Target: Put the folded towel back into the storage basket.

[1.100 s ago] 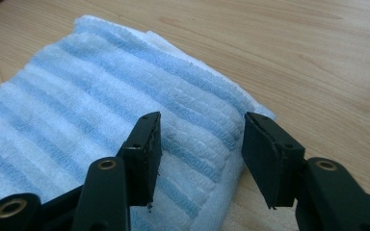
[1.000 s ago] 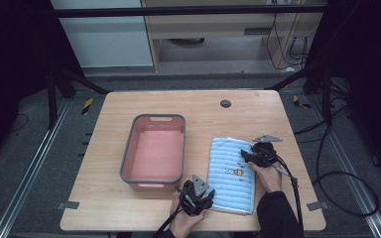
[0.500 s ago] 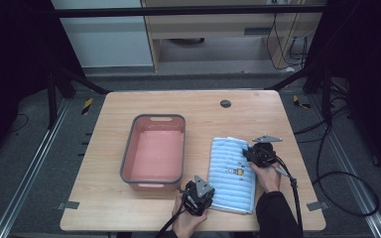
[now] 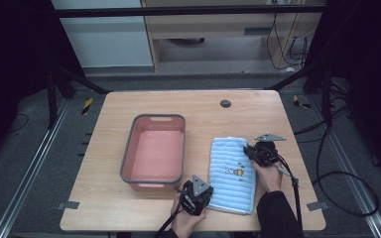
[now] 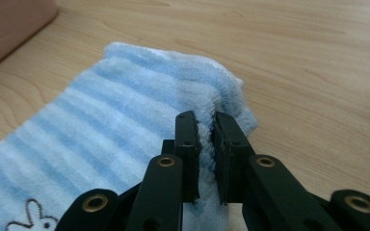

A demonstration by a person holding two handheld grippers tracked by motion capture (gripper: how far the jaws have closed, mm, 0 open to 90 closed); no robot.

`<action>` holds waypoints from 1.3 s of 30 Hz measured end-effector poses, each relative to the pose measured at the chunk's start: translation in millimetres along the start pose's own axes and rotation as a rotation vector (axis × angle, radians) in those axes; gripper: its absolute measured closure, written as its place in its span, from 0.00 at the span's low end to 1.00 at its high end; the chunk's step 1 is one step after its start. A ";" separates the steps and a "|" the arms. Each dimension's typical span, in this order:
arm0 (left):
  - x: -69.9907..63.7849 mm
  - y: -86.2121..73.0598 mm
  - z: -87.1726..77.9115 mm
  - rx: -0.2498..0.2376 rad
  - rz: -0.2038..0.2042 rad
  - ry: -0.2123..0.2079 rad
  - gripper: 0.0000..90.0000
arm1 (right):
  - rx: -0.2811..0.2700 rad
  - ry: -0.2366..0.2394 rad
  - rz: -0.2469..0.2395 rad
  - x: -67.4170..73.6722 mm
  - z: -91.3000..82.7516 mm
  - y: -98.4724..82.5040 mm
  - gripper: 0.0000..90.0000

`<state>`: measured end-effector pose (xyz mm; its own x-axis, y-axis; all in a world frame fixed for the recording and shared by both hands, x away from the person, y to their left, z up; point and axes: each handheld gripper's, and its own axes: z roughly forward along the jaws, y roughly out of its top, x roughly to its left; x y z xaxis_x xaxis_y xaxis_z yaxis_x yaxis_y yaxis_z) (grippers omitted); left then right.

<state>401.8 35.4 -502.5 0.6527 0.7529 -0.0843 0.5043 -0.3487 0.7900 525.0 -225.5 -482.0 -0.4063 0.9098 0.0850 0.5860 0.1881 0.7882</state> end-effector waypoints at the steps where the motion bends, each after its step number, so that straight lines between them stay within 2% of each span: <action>1: 0.4 1.0 -1.8 -0.007 -0.002 -0.002 0.97 | -0.005 -0.002 -0.013 1.0 -2.1 1.5 0.91; 5: 2.3 6.8 -11.1 -0.027 0.002 -0.010 0.97 | -0.022 -0.001 -0.046 7.4 -10.7 7.5 0.91; 11: 1.7 16.4 -25.8 -0.062 0.005 -0.024 0.97 | -0.055 -0.001 -0.060 15.1 -22.6 17.2 0.91; 13: 2.0 20.4 -30.4 -0.075 0.019 -0.024 0.97 | -0.068 -0.001 -0.067 18.0 -27.8 21.1 0.91; 17: 0.3 28.0 -38.8 -0.083 0.025 -0.040 0.97 | -0.083 -0.004 -0.079 22.2 -34.8 26.7 0.91; 30: -1.0 53.1 -66.9 -0.137 0.068 -0.014 0.97 | -0.176 -0.024 -0.056 23.0 -72.6 56.8 0.91; 39: 1.4 65.2 -82.5 -0.169 0.079 -0.006 0.97 | -0.207 -0.030 -0.081 31.6 -86.1 76.3 0.91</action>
<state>389.0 59.8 -401.0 0.6898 0.7237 -0.0213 0.3500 -0.3075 0.8849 496.5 -214.3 -366.7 -0.4234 0.9060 0.0003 0.3946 0.1841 0.9002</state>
